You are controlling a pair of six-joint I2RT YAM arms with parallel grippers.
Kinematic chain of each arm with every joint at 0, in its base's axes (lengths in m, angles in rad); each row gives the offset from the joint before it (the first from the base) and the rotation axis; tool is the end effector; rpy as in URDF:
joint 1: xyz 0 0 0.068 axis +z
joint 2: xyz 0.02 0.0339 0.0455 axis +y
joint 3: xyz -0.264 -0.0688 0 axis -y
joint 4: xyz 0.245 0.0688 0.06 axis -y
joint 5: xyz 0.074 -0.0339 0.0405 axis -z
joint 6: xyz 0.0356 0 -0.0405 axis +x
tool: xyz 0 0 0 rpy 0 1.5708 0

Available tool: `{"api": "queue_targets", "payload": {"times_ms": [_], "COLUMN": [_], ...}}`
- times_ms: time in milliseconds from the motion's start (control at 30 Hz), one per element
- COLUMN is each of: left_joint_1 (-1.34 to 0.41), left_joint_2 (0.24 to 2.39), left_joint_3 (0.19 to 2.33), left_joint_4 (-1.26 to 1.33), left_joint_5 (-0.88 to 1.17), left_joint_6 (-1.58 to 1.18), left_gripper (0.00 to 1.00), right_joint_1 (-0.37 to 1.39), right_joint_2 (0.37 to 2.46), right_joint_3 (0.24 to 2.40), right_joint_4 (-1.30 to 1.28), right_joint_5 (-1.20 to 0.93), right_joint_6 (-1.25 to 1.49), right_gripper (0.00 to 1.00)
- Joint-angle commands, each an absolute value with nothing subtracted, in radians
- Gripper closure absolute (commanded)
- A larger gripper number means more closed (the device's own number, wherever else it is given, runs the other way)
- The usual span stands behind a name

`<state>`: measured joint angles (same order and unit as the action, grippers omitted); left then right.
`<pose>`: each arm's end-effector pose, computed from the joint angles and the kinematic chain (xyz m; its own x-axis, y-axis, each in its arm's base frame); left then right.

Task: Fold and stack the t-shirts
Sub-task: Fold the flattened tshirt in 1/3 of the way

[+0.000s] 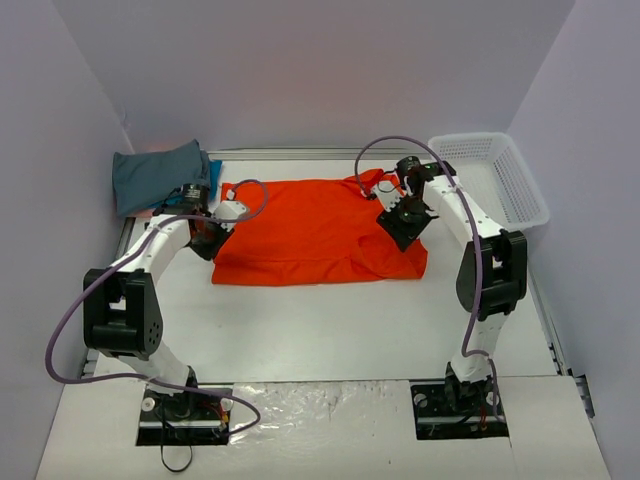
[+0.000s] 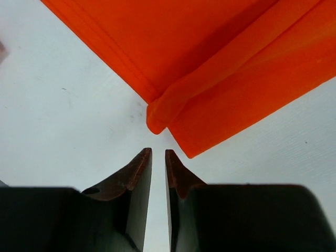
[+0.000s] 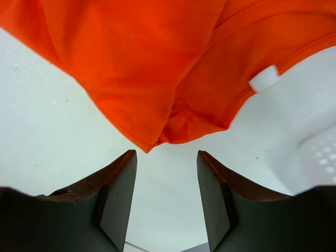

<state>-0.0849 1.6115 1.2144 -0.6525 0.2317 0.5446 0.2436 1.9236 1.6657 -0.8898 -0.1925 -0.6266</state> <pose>0.3321 -0.0365 0.2436 -0.6373 0.5603 -0.5291 0.6157 0.7831 0.0876 0.3945 0.1051 0.2574 -0.5333 -0.7256 -0.4349 -0.7724 0.6273 -0.0995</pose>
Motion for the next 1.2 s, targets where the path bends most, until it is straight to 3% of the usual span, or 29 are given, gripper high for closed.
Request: {"api": "queue_targets", "payload": {"times_ms": [0,200,767,967,1000,1067,1167], "left_joint_1": [-0.081,-0.090,-0.117,-0.126,-0.126,-0.127,-0.130], "left_joint_2": [1.582,1.618,1.776,1.799,1.799,1.799,1.793], "left_joint_3": [1.191,1.158,1.152,1.144,1.141,1.140,1.135], "left_joint_4": [-0.670,-0.669,-0.624,-0.617,-0.615,-0.617,-0.623], "left_joint_5": [0.252,0.288,0.333,0.313,0.311,0.304,0.290], "left_joint_6": [0.552,0.555,0.535,0.522,0.522,0.522,0.523], "left_gripper": [0.84,0.95,0.98,0.97,0.98,0.97,0.98], "right_joint_1": [0.242,0.236,0.213,0.207,0.207,0.207,0.204], "right_joint_2": [1.867,1.893,1.986,1.987,1.987,1.987,1.985], "right_joint_3": [1.595,1.543,1.520,1.516,1.516,1.517,1.522], "right_joint_4": [-0.928,-0.923,-0.897,-0.899,-0.899,-0.899,-0.899], "right_joint_5": [-0.225,-0.248,-0.276,-0.288,-0.288,-0.287,-0.276], "right_joint_6": [-0.649,-0.650,-0.653,-0.658,-0.658,-0.660,-0.661], "right_gripper": [0.54,0.56,0.57,0.76,0.86,0.94,1.00]}}
